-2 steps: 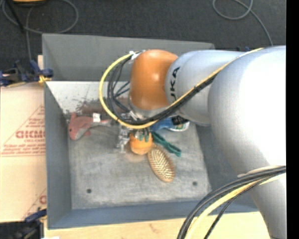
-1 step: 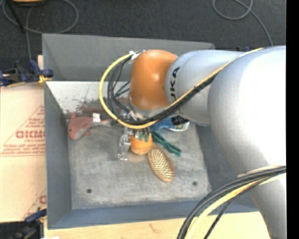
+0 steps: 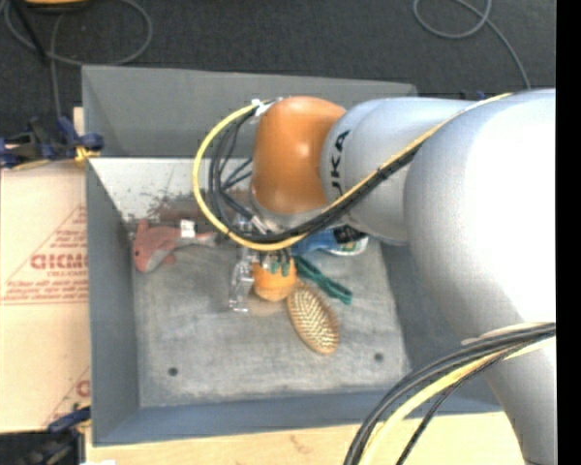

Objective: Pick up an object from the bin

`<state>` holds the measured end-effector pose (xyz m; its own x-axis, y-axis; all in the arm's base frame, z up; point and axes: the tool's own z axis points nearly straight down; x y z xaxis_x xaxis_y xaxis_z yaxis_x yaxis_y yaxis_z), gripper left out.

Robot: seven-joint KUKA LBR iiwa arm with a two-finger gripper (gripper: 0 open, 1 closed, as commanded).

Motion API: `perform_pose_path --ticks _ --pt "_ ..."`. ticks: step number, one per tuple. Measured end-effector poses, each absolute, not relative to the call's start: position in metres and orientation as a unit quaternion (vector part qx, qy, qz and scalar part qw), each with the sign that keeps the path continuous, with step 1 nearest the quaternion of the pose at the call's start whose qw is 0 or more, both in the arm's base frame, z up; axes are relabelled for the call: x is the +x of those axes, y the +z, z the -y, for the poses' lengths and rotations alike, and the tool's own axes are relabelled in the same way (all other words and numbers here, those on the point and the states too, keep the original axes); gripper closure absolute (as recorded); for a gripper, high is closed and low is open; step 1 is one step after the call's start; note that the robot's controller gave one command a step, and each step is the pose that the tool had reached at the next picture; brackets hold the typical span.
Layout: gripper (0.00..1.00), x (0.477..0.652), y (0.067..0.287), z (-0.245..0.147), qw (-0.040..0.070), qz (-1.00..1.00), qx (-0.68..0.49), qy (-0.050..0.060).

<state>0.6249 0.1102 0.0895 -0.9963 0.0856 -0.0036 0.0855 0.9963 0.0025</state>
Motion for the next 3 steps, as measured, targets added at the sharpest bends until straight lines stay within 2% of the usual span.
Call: perform_pose_path --ticks 1,2,3 --pt "0.0 0.623 0.097 -0.081 0.001 -1.0 0.003 0.0" --pt "0.0 0.647 0.085 -0.067 0.002 -1.0 0.015 0.002" --pt "1.0 0.609 0.078 -0.034 0.012 -0.988 -0.151 0.001"
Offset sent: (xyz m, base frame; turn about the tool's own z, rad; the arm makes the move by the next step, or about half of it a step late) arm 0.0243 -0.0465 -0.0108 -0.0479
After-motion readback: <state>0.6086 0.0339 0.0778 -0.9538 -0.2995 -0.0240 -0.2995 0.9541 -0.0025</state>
